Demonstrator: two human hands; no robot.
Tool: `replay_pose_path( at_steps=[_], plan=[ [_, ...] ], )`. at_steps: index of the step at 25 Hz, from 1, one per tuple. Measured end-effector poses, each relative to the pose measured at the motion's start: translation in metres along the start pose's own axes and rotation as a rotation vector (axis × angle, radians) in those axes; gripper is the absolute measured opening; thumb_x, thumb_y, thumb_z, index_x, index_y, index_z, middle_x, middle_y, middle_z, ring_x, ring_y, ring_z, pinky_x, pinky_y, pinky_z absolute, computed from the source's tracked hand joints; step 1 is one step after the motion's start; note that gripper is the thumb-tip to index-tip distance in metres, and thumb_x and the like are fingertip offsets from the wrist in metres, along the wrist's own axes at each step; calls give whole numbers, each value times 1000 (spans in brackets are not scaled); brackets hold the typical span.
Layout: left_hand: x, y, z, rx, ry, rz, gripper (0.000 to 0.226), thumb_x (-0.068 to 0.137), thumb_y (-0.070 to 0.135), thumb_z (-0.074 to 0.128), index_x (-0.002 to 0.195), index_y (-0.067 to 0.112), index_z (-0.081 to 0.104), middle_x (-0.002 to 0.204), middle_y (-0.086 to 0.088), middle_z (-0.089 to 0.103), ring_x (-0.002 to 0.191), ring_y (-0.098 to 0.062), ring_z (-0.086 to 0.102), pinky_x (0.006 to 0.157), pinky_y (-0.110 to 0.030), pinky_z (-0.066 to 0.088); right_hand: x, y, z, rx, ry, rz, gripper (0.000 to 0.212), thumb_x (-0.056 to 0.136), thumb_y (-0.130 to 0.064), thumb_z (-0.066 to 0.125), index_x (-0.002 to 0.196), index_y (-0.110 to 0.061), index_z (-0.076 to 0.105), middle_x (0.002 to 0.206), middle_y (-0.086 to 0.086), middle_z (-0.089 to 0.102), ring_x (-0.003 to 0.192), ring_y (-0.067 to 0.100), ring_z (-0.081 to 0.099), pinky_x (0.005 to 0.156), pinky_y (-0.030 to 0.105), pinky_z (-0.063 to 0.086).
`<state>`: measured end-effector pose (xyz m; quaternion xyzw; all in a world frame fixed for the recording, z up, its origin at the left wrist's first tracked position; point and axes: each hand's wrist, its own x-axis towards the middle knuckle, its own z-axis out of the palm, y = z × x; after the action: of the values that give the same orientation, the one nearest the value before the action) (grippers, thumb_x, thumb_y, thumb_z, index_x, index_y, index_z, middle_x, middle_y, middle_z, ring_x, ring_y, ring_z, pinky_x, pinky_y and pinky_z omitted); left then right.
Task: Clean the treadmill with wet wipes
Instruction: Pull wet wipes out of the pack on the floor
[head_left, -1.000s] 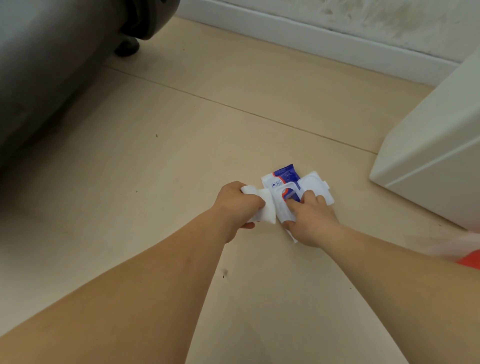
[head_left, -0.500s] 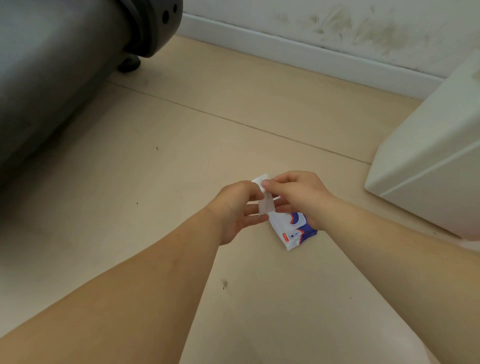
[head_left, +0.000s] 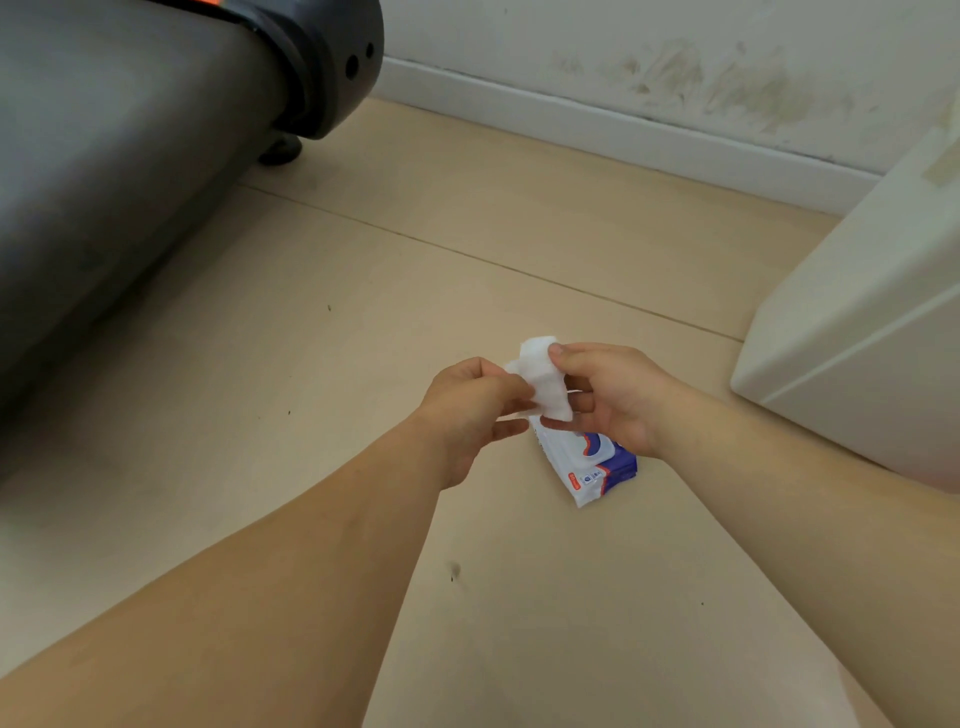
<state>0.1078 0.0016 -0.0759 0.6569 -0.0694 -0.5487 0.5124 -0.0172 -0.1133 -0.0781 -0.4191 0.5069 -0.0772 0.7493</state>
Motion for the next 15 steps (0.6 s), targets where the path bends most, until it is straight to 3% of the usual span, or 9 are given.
replay_pose_path(
  at_steps=[4,7,11,15],
  plan=[
    [0,3,2,-91,81,24,17,86,-6,61,88,10,54,96,-17,70,83,-32,74,79,-39,63,-1,5,-14,8,37,36,25,101,-22,64,118,-4,68,107,16,72,92,33,75,79,45,62],
    [-1,7,9,-119,53,-7,27,88,-7,51,109,6,62,103,-17,72,90,-32,75,85,-41,62,-2,8,-17,23,-22,64,31,101,-26,64,123,-4,69,121,15,71,108,33,72,88,47,61],
    [-4,10,17,-147,-35,-78,33,90,-5,41,107,2,68,100,-18,75,92,-33,74,92,-44,59,-5,7,-11,10,-202,45,43,93,-35,70,125,-7,69,121,14,73,111,30,71,97,46,57],
    [1,12,16,-203,34,-64,28,93,-3,43,108,1,66,92,-14,74,85,-30,73,81,-40,62,2,11,-8,24,-79,15,27,100,-22,65,120,-4,64,114,19,73,97,34,75,88,48,61]
  ],
)
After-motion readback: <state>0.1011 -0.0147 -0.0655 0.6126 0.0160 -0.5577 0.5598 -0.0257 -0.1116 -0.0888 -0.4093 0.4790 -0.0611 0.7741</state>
